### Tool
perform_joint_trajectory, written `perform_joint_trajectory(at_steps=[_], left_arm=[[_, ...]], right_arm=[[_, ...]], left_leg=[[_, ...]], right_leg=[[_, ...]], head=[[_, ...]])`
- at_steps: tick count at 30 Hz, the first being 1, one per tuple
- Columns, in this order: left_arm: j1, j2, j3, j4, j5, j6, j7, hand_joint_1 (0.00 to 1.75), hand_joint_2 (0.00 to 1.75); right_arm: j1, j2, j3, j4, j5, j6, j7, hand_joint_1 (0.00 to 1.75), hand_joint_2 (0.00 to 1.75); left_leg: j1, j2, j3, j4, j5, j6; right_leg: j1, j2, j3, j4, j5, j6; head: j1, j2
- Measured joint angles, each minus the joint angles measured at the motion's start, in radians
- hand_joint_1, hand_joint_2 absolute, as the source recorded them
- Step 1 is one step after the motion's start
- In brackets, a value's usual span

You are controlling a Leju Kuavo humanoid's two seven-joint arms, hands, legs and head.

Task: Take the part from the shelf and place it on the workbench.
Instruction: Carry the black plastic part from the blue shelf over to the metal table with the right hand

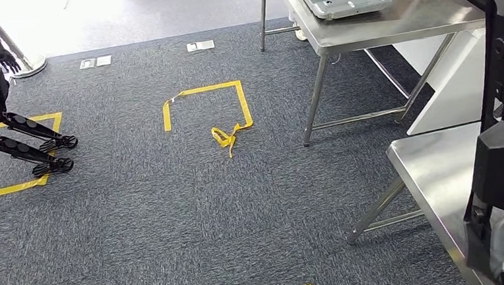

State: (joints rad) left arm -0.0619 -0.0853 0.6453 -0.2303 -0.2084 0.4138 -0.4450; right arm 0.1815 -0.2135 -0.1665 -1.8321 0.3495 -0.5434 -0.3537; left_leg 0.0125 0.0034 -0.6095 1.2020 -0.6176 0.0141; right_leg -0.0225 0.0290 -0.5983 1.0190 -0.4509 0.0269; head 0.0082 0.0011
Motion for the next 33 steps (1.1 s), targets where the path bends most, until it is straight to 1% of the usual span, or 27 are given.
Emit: perform_joint_trajectory(at_steps=[1, 3, 4, 5, 6, 7, 8, 9, 10, 11, 12, 14, 15, 17, 18, 19, 20, 21, 22, 23, 25, 26, 27, 29, 30, 31, 33], left_arm=[[-0.008, -0.003, -0.025, 0.000, -0.023, -0.013, 0.015, 0.00, 1.75], [-0.025, -0.008, -0.072, 0.000, -0.055, -0.036, 0.040, 0.00, 1.75], [-0.031, -0.010, -0.088, 0.000, -0.065, -0.044, 0.049, 0.00, 1.75], [-0.031, -0.010, -0.093, 0.001, -0.066, -0.045, 0.051, 0.00, 1.75], [-0.031, -0.012, -0.095, 0.001, -0.065, -0.045, 0.051, 0.00, 1.75], [-0.031, -0.014, -0.097, 0.001, -0.064, -0.046, 0.050, 0.00, 1.75], [-0.031, -0.016, -0.097, 0.001, -0.063, -0.046, 0.049, 0.00, 1.75], [-0.031, -0.016, -0.097, 0.000, -0.061, -0.046, 0.048, 0.00, 1.75], [-0.031, -0.016, -0.097, 0.000, -0.060, -0.046, 0.047, 0.00, 1.75], [-0.031, -0.016, -0.097, 0.000, -0.059, -0.046, 0.047, 0.00, 1.75], [-0.031, -0.016, -0.097, 0.000, -0.058, -0.047, 0.047, 0.00, 1.75], [-0.034, -0.018, -0.097, 0.000, -0.057, -0.047, 0.047, 0.00, 1.75], [-0.036, -0.019, -0.098, 0.000, -0.056, -0.048, 0.047, 0.00, 1.75], [-0.038, -0.021, -0.098, 0.000, -0.056, -0.049, 0.047, 0.00, 1.75], [-0.036, -0.022, -0.098, 0.000, -0.056, -0.050, 0.047, 0.00, 1.75], [-0.034, -0.023, -0.098, 0.000, -0.056, -0.051, 0.047, 0.00, 1.75], [-0.032, -0.023, -0.098, 0.001, -0.056, -0.051, 0.047, 0.00, 1.75], [-0.031, -0.023, -0.098, 0.001, -0.056, -0.051, 0.047, 0.00, 1.75], [-0.030, -0.023, -0.098, 0.001, -0.056, -0.051, 0.047, 0.00, 1.75], [-0.029, -0.023, -0.098, 0.001, -0.055, -0.051, 0.047, 0.00, 1.75], [-0.029, -0.023, -0.098, 0.001, -0.055, -0.051, 0.047, 0.00, 1.75], [-0.029, -0.023, -0.098, 0.001, -0.055, -0.051, 0.047, 0.00, 1.75], [-0.029, -0.023, -0.098, 0.001, -0.055, -0.051, 0.047, 0.00, 1.75], [-0.030, -0.023, -0.099, 0.001, -0.056, -0.049, 0.047, 0.00, 1.75], [-0.030, -0.023, -0.100, 0.001, -0.056, -0.048, 0.047, 0.00, 1.75], [-0.029, -0.023, -0.101, 0.001, -0.056, -0.046, 0.047, 0.00, 1.75], [-0.024, -0.020, -0.101, 0.001, -0.053, -0.045, 0.046, 0.00, 1.75]], right_arm=[[0.070, 0.021, -0.040, -0.060, 0.007, 0.002, -0.001, 1.75, 1.75], [0.187, 0.078, -0.137, -0.180, 0.035, 0.014, -0.004, 1.75, 1.75], [0.227, 0.108, -0.182, -0.228, 0.053, 0.024, -0.005, 1.75, 1.75], [0.237, 0.123, -0.205, -0.245, 0.067, 0.029, -0.006, 1.75, 1.75], [0.242, 0.133, -0.223, -0.252, 0.074, 0.032, -0.005, 1.75, 1.75], [0.246, 0.140, -0.240, -0.257, 0.078, 0.035, -0.005, 1.75, 1.75], [0.246, 0.145, -0.259, -0.260, 0.080, 0.040, -0.004, 1.75, 1.75], [0.244, 0.148, -0.278, -0.261, 0.080, 0.044, -0.003, 1.75, 1.75], [0.241, 0.151, -0.296, -0.263, 0.079, 0.048, -0.003, 1.75, 1.75], [0.238, 0.154, -0.312, -0.264, 0.079, 0.050, -0.003, 1.75, 1.75], [0.236, 0.157, -0.325, -0.265, 0.078, 0.050, -0.002, 1.75, 1.75], [0.236, 0.162, -0.344, -0.268, 0.078, 0.051, -0.002, 1.75, 1.75], [0.236, 0.164, -0.352, -0.270, 0.077, 0.051, -0.002, 1.75, 1.75], [0.234, 0.167, -0.364, -0.274, 0.078, 0.051, -0.002, 1.75, 1.75], [0.233, 0.169, -0.367, -0.275, 0.078, 0.051, -0.002, 1.75, 1.75], [0.232, 0.170, -0.368, -0.276, 0.078, 0.051, -0.003, 1.75, 1.75], [0.232, 0.172, -0.369, -0.276, 0.078, 0.051, -0.003, 1.75, 1.75], [0.232, 0.174, -0.370, -0.276, 0.078, 0.051, -0.003, 1.75, 1.75], [0.232, 0.175, -0.371, -0.276, 0.078, 0.051, -0.003, 1.75, 1.75], [0.232, 0.177, -0.373, -0.276, 0.078, 0.051, -0.003, 1.75, 1.75], [0.232, 0.179, -0.374, -0.276, 0.078, 0.051, -0.003, 1.75, 1.75], [0.231, 0.180, -0.374, -0.276, 0.080, 0.051, -0.003, 1.75, 1.75], [0.230, 0.180, -0.376, -0.276, 0.083, 0.050, -0.004, 1.75, 1.75], [0.225, 0.181, -0.388, -0.276, 0.095, 0.050, -0.006, 1.75, 1.75], [0.221, 0.180, -0.400, -0.276, 0.103, 0.050, -0.006, 1.75, 1.75], [0.214, 0.177, -0.415, -0.275, 0.112, 0.050, -0.006, 1.75, 1.75], [0.193, 0.170, -0.448, -0.272, 0.132, 0.054, -0.002, 1.75, 1.75]], left_leg=[[-0.002, -0.020, 0.004, -0.022, 0.022, 0.013], [-0.006, -0.018, 0.062, -0.165, 0.105, 0.040], [-0.008, -0.002, 0.077, -0.199, 0.115, 0.048], [-0.008, 0.020, 0.077, -0.200, 0.114, 0.049], [-0.008, 0.035, 0.076, -0.200, 0.113, 0.048], [-0.006, 0.049, 0.077, -0.199, 0.111, 0.046], [-0.005, 0.062, 0.078, -0.199, 0.109, 0.042], [-0.006, 0.074, 0.081, -0.197, 0.105, 0.036], [-0.007, 0.085, 0.085, -0.195, 0.099, 0.029], [-0.010, 0.095, 0.090, -0.194, 0.095, 0.022], [-0.012, 0.105, 0.095, -0.194, 0.090, 0.016], [-0.008, 0.120, 0.106, -0.195, 0.084, 0.006], [-0.004, 0.109, 0.105, -0.185, 0.073, 0.002], [0.002, 0.055, 0.075, -0.110, 0.021, -0.005], [0.003, 0.024, 0.044, -0.041, -0.016, -0.005], [0.003, 0.007, 0.008, 0.032, -0.047, -0.004], [0.003, -0.002, -0.022, 0.086, -0.063, -0.002], [0.003, -0.005, -0.036, 0.106, -0.057, 0.000], [0.003, -0.008, -0.030, 0.082, -0.029, 0.004], [0.004, -0.019, -0.007, 0.023, 0.012, 0.008], [0.005, -0.060, 0.049, -0.111, 0.079, 0.015], [0.004, -0.074, 0.065, -0.150, 0.093, 0.016], [0.001, -0.078, 0.070, -0.166, 0.095, 0.018], [-0.004, -0.056, 0.073, -0.175, 0.100, 0.027], [-0.005, -0.044, 0.075, -0.181, 0.104, 0.035], [-0.004, -0.032, 0.076, -0.187, 0.109, 0.042], [-0.005, -0.005, 0.075, -0.192, 0.113, 0.050]], right_leg=[[0.004, 0.027, -0.005, 0.006, -0.001, 0.003], [0.009, 0.025, -0.067, 0.119, -0.051, 0.009], [0.008, 0.009, -0.109, 0.197, -0.082, 0.013], [0.007, -0.012, -0.142, 0.266, -0.109, 0.015], [0.002, -0.016, -0.147, 0.281, -0.111, 0.024], [-0.003, -0.023, -0.129, 0.251, -0.098, 0.037], [-0.008, -0.038, -0.091, 0.186, -0.076, 0.051], [-0.011, -0.065, -0.047, 0.111, -0.054, 0.062], [-0.011, -0.087, -0.010, 0.049, -0.036, 0.066], [-0.010, -0.101, 0.013, 0.013, -0.026, 0.063], [-0.006, -0.106, 0.021, 0.000, -0.023, 0.055], [-0.006, -0.081, 0.022, 0.000, -0.020, 0.038], [-0.009, -0.069, 0.022, -0.001, -0.019, 0.031], [-0.014, -0.047, 0.022, -0.002, -0.016, 0.014], [-0.011, -0.036, 0.021, -0.002, -0.016, 0.009], [-0.008, -0.024, 0.021, -0.002, -0.016, 0.004], [-0.005, -0.010, 0.021, -0.002, -0.016, 0.003], [-0.002, 0.004, 0.022, -0.002, -0.016, 0.003], [-0.001, 0.019, 0.024, -0.002, -0.016, 0.003], [0.000, 0.033, 0.026, -0.001, -0.016, 0.003], [0.003, 0.059, 0.027, 0.000, -0.016, 0.006], [0.003, 0.070, 0.024, 0.001, -0.014, 0.009], [0.004, 0.081, 0.021, 0.001, -0.012, 0.015], [0.001, 0.096, 0.010, -0.001, -0.007, 0.027], [0.001, 0.081, 0.003, 0.006, -0.011, 0.029], [0.003, 0.057, -0.012, 0.030, -0.023, 0.029], [0.006, 0.001, -0.065, 0.139, -0.075, 0.023]], head=[[-0.001, 0.000], [0.002, 0.000], [0.004, 0.000], [0.006, 0.000], [0.006, 0.000], [0.006, 0.000], [0.006, 0.000], [0.007, 0.000], [0.007, 0.000], [0.005, 0.000], [0.005, 0.000], [0.002, 0.000], [0.001, 0.000], [-0.001, 0.000], [-0.002, 0.000], [-0.003, 0.000], [-0.004, 0.000], [-0.004, 0.000], [-0.004, 0.000], [-0.004, 0.000], [-0.003, 0.000], [-0.003, 0.000], [-0.003, 0.000], [-0.003, 0.000], [-0.003, 0.000], [-0.001, 0.000], [0.003, 0.000]])
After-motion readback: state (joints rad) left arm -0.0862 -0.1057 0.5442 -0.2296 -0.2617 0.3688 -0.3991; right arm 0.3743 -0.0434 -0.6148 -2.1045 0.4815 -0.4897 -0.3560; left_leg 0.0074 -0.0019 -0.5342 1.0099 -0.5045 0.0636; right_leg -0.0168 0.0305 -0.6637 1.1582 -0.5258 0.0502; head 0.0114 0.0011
